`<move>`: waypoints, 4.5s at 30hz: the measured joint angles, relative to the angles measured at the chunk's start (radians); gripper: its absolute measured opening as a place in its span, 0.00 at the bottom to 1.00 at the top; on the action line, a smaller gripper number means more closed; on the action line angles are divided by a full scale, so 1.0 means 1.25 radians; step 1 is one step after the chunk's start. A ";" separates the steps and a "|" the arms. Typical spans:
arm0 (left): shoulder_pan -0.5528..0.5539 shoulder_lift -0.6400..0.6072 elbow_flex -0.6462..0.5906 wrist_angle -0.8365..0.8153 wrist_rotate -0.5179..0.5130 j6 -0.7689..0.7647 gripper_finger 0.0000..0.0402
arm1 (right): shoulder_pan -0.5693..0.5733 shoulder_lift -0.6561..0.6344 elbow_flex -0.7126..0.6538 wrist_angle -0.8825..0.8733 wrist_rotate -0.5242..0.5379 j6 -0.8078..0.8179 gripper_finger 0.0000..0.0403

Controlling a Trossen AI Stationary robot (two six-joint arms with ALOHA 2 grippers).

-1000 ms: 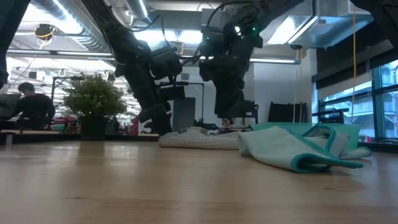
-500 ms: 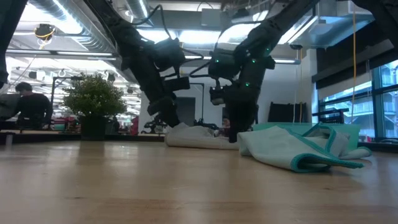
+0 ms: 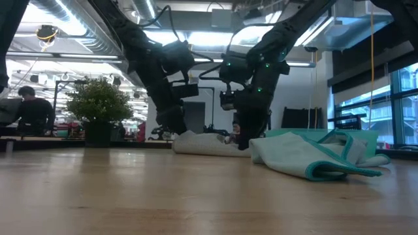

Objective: Roll microfiber towels into tight, uniform cylinder then place into a basket
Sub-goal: Roll the grey microfiber towel

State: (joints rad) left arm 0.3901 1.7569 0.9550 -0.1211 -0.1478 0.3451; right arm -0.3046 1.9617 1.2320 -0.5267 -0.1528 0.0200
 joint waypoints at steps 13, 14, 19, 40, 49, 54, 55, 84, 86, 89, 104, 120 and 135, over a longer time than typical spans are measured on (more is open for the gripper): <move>0.014 -0.038 0.000 -0.018 -0.077 -0.061 0.22 | 0.000 0.002 -0.001 0.002 -0.005 -0.019 0.31; 0.016 -0.052 0.001 -0.030 -0.077 -0.068 0.22 | 0.000 0.002 -0.001 0.002 -0.005 -0.022 0.31; 0.019 -0.126 0.001 -0.105 -0.031 -0.086 0.22 | 0.000 0.003 -0.001 0.010 -0.005 -0.026 0.31; -0.077 -0.403 0.000 -0.376 -0.012 -0.274 0.22 | 0.052 0.008 0.016 0.096 -0.095 -0.289 0.31; -0.077 -0.412 0.000 -0.379 -0.013 -0.275 0.22 | 0.061 0.006 0.121 -0.041 -0.083 -0.307 0.31; -0.077 -0.412 0.000 -0.380 -0.013 -0.275 0.22 | 0.082 0.006 0.122 -0.096 -0.080 -0.370 0.31; -0.077 -0.412 0.000 -0.379 -0.013 -0.275 0.22 | 0.087 0.006 0.116 -0.102 -0.077 -0.378 0.31; -0.077 -0.411 0.000 -0.374 -0.014 -0.247 0.22 | 0.121 0.044 0.109 -0.075 0.038 -0.422 0.31; -0.077 -0.411 0.000 -0.374 -0.013 -0.247 0.22 | 0.121 0.043 0.109 -0.077 0.038 -0.422 0.31; -0.077 -0.411 0.000 -0.375 -0.014 -0.247 0.22 | 0.121 0.048 0.109 -0.075 0.038 -0.422 0.31; -0.077 -0.411 0.000 -0.375 -0.014 -0.248 0.22 | 0.121 0.075 0.111 -0.062 0.054 -0.349 0.24; -0.077 -0.411 0.000 -0.375 -0.015 -0.248 0.22 | 0.037 0.085 0.195 -0.166 -0.191 -0.285 0.02; -0.077 -0.411 0.000 -0.376 -0.015 -0.247 0.22 | -0.108 0.091 0.158 -0.148 -0.613 -0.105 0.02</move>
State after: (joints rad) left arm 0.2935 1.2434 0.9554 -0.5907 -0.1661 0.0360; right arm -0.4391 2.0756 1.4293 -0.7113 -0.9191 -0.1115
